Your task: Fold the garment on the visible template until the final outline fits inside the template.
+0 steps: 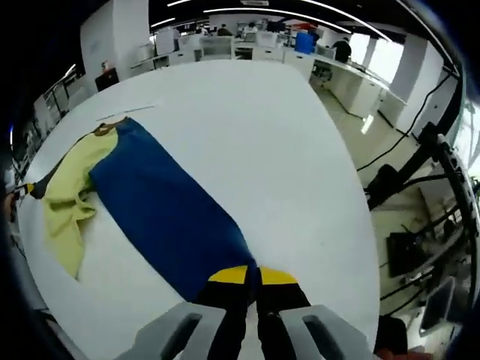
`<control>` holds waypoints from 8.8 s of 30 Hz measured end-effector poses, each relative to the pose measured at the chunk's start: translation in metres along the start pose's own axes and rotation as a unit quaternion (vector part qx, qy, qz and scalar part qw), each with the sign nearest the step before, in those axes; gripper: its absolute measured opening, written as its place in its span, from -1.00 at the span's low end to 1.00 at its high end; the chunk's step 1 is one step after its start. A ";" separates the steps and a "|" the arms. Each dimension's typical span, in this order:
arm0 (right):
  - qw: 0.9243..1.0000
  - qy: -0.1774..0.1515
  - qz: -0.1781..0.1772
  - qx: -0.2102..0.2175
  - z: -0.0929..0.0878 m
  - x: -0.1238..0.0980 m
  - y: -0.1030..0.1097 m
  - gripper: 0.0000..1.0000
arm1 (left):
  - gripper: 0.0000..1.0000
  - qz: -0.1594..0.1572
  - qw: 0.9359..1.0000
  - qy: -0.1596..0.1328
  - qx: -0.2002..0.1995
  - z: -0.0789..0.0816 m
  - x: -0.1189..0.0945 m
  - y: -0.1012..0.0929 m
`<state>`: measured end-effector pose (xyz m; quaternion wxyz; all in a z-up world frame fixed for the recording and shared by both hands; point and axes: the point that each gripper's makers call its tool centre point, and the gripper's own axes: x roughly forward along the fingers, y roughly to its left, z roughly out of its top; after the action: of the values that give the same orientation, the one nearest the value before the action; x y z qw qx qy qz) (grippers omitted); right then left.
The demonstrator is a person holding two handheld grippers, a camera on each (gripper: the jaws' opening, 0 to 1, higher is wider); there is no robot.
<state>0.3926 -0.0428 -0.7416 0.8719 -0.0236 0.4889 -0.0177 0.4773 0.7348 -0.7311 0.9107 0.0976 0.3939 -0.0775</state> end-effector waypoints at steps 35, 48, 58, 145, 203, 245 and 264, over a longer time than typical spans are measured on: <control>0.997 -0.060 0.014 0.042 0.026 -0.015 0.005 0.01 | -0.14 0.005 0.997 -0.041 -0.059 0.008 -0.020 0.010; 0.993 -0.065 0.103 0.005 0.025 -0.037 0.078 0.40 | 0.28 -0.091 0.990 -0.109 -0.005 0.043 -0.049 -0.062; 0.981 -0.082 0.173 -0.028 0.031 -0.054 0.147 0.51 | 0.28 -0.154 0.977 -0.143 0.037 0.060 -0.065 -0.120; 0.982 -0.043 0.180 -0.035 -0.035 -0.033 0.247 -1.00 | -0.96 -0.239 0.971 -0.019 -0.006 -0.009 -0.029 -0.215; 0.984 0.021 0.164 -0.072 -0.111 -0.067 0.227 -1.00 | -0.98 -0.210 0.974 0.066 -0.048 -0.112 -0.101 -0.237; 0.975 -0.024 0.221 -0.003 -0.103 -0.080 0.244 -0.24 | -0.34 -0.183 0.982 0.005 -0.041 -0.091 -0.107 -0.228; 0.970 -0.083 0.227 -0.009 -0.048 -0.088 0.226 0.48 | 0.43 -0.213 0.972 -0.093 -0.022 -0.048 -0.118 -0.223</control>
<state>0.3080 0.1867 -0.7049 0.8904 0.0784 0.4073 0.1874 0.3150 0.5375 -0.7027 0.9078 -0.0162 0.3207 -0.2698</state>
